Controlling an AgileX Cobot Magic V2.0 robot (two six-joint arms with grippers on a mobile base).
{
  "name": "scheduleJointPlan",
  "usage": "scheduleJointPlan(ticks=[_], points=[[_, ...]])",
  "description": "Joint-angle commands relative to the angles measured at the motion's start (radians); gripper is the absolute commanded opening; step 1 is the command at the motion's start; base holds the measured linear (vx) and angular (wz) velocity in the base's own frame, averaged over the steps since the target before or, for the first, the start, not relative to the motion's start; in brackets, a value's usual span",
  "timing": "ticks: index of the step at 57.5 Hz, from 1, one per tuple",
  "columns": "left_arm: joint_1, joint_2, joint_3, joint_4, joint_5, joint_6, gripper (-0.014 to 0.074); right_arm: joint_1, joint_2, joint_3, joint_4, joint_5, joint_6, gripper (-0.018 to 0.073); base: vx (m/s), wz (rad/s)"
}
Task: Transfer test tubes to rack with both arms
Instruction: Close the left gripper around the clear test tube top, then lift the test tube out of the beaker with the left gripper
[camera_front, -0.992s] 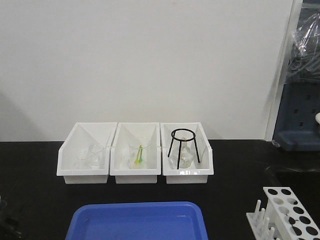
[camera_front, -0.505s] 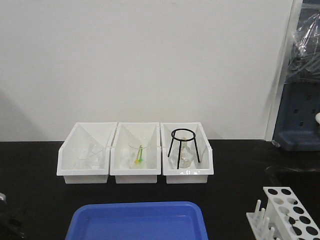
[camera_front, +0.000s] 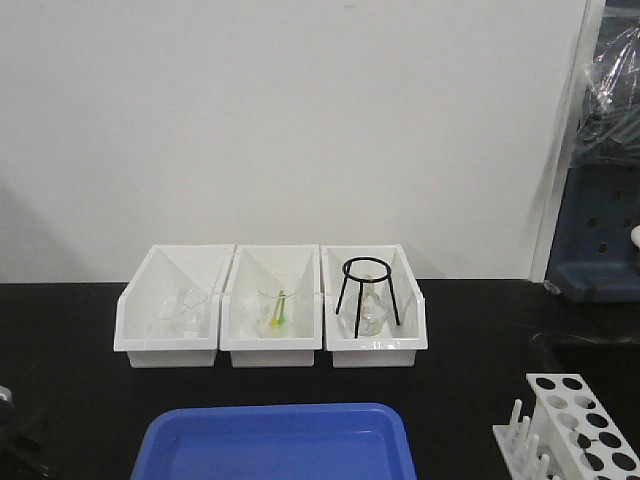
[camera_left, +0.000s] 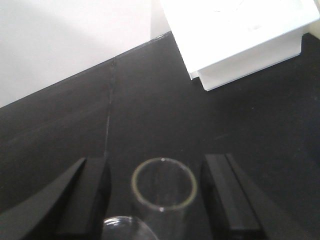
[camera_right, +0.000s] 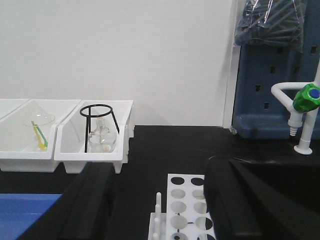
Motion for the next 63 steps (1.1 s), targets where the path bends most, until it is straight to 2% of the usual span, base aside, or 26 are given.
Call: scheduleJointPlan(ticks=[1, 21, 32, 56, 63], points=[[-0.001, -0.032, -0.025, -0.01, -0.074, -0.002, 0.0463, -0.007, 0.01, -0.033, -0.005, -0.082, -0.002, 0.0462, 0.0, 0.0], [-0.001, -0.032, -0.025, -0.018, -0.068, -0.004, 0.0324, -0.007, 0.01, -0.033, -0.005, -0.082, -0.002, 0.0462, 0.0, 0.0], [-0.001, -0.032, -0.025, -0.069, -0.063, -0.004, 0.0266, -0.007, 0.01, -0.033, -0.005, -0.082, -0.002, 0.0462, 0.0, 0.0], [-0.001, -0.037, -0.025, -0.069, -0.068, -0.014, 0.0105, -0.007, 0.01, -0.033, -0.005, -0.082, -0.002, 0.0462, 0.0, 0.0], [-0.001, -0.061, -0.025, -0.119, -0.068, -0.013, 0.0053, -0.007, 0.01, -0.033, -0.005, -0.084, -0.002, 0.0462, 0.0, 0.0]])
